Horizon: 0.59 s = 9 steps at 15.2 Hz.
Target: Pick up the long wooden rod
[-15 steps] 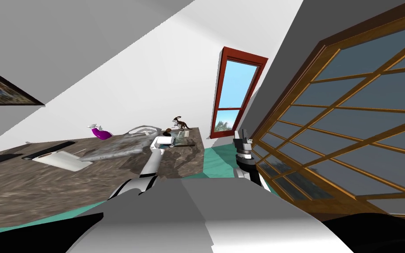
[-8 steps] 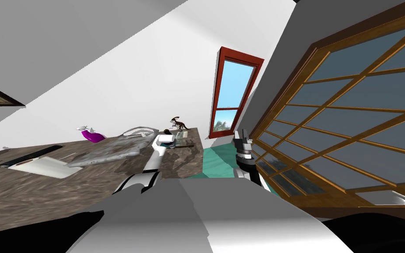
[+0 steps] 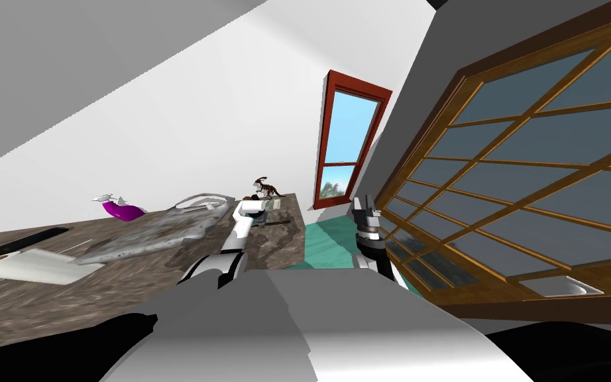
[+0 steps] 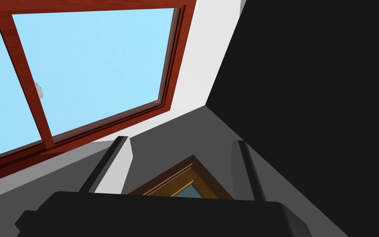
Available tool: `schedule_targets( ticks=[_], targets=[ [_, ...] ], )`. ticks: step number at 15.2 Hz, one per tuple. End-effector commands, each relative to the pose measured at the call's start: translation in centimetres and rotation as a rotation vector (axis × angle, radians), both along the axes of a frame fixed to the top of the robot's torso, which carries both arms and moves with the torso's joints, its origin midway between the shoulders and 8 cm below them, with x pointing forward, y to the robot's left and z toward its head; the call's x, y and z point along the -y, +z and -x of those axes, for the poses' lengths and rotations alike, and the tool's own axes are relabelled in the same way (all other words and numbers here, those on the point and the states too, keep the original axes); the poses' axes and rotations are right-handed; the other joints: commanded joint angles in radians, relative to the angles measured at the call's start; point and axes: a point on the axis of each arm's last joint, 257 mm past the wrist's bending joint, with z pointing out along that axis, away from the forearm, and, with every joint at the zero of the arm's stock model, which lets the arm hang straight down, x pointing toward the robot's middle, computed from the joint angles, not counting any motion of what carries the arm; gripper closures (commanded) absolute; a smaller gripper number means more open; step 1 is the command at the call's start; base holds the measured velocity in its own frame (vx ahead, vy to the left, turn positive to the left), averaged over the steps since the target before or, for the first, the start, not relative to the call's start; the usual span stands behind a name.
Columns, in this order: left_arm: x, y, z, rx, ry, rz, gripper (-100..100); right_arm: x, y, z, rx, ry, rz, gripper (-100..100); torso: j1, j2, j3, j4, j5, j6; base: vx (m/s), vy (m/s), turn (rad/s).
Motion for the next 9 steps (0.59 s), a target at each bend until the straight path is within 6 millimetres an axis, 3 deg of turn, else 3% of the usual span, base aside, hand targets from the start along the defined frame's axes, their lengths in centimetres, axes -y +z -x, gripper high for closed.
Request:
schedule_targets(
  ticks=[1, 9],
  targets=[
    [0.2, -0.2, 0.7, -0.033, 0.001, 0.008, -100, 0.0, 0.0, 0.0, 0.0, 0.0, 0.0, 0, 0.0, 0.0, 0.0, 0.0, 0.0, 0.0, 0.015, 0.003, -0.024],
    [2.2, -0.4, 3.2, -0.199, -0.008, 0.062, -100, 0.0, 0.0, 0.0, 0.0, 0.0, 0.0, 0, 0.0, 0.0, 0.0, 0.0, 0.0, 0.0, 0.022, 0.001, -0.062]
  ],
)
